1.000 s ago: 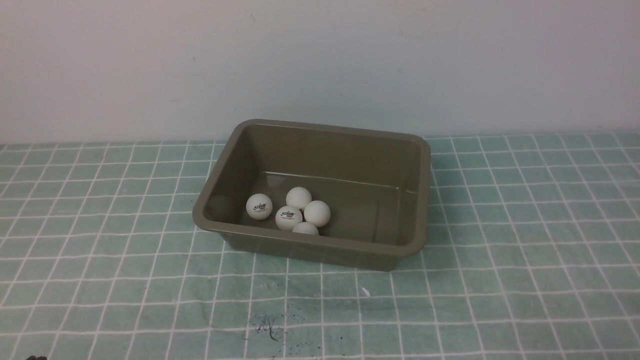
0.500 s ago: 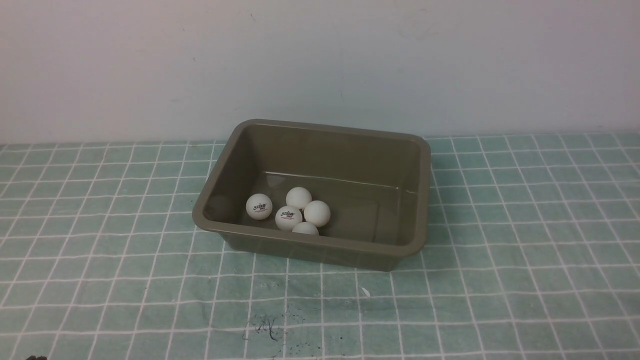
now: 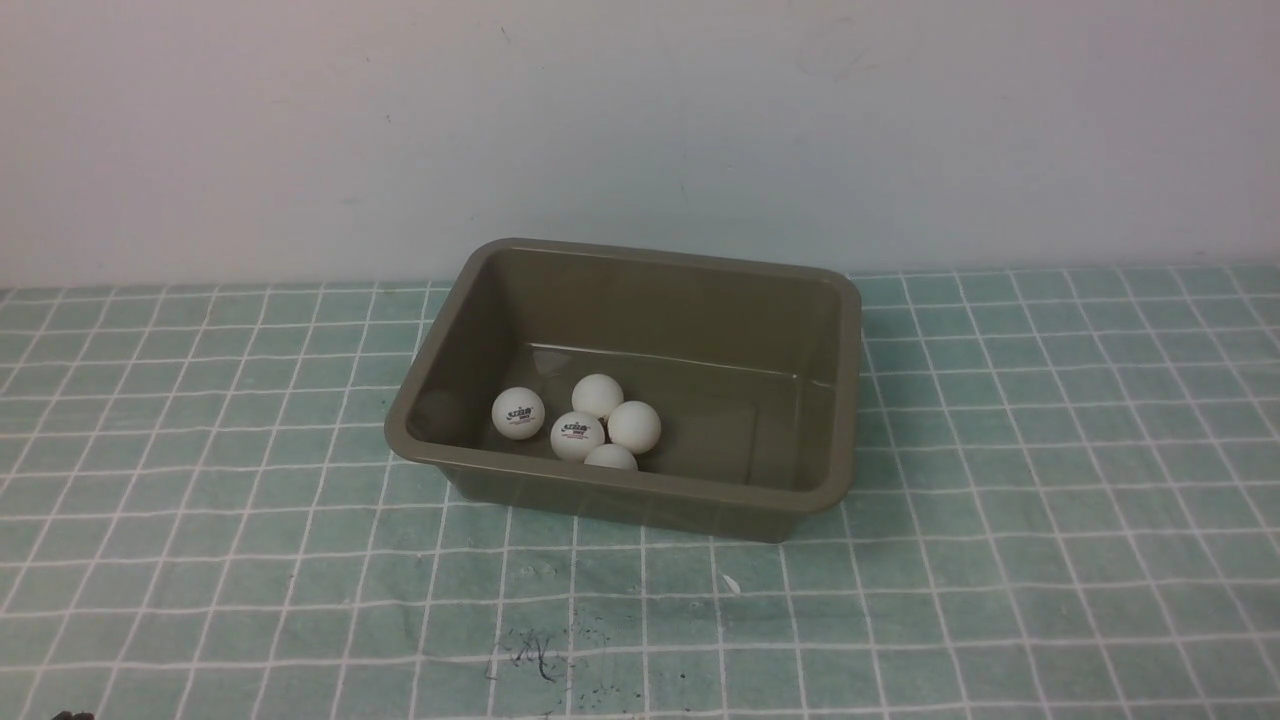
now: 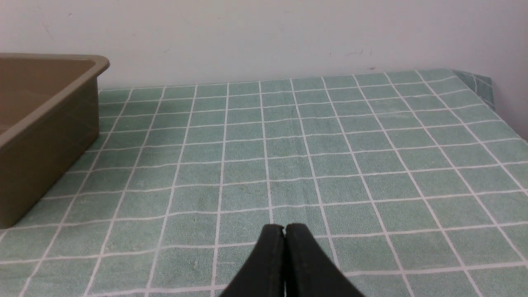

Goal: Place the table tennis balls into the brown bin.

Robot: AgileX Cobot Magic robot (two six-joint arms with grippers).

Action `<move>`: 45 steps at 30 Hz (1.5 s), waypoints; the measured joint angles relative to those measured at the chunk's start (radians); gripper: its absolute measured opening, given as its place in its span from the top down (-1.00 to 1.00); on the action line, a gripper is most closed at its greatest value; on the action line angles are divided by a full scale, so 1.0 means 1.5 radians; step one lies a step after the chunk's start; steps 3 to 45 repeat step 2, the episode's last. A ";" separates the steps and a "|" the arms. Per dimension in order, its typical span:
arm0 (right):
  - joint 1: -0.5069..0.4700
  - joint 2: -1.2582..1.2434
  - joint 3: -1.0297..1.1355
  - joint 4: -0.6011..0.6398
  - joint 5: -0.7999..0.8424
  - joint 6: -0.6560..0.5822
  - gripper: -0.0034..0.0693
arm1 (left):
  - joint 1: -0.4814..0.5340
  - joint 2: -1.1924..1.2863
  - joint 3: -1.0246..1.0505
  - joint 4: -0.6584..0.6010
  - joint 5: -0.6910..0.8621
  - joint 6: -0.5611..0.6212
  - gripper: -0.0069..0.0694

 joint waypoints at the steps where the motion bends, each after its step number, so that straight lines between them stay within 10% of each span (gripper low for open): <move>1: 0.000 0.000 0.000 0.000 0.000 0.000 0.93 | 0.000 0.000 0.000 0.000 0.000 0.000 0.83; 45: 0.000 0.000 0.000 0.000 0.000 0.000 0.93 | 0.000 0.000 0.000 0.000 0.000 0.000 0.83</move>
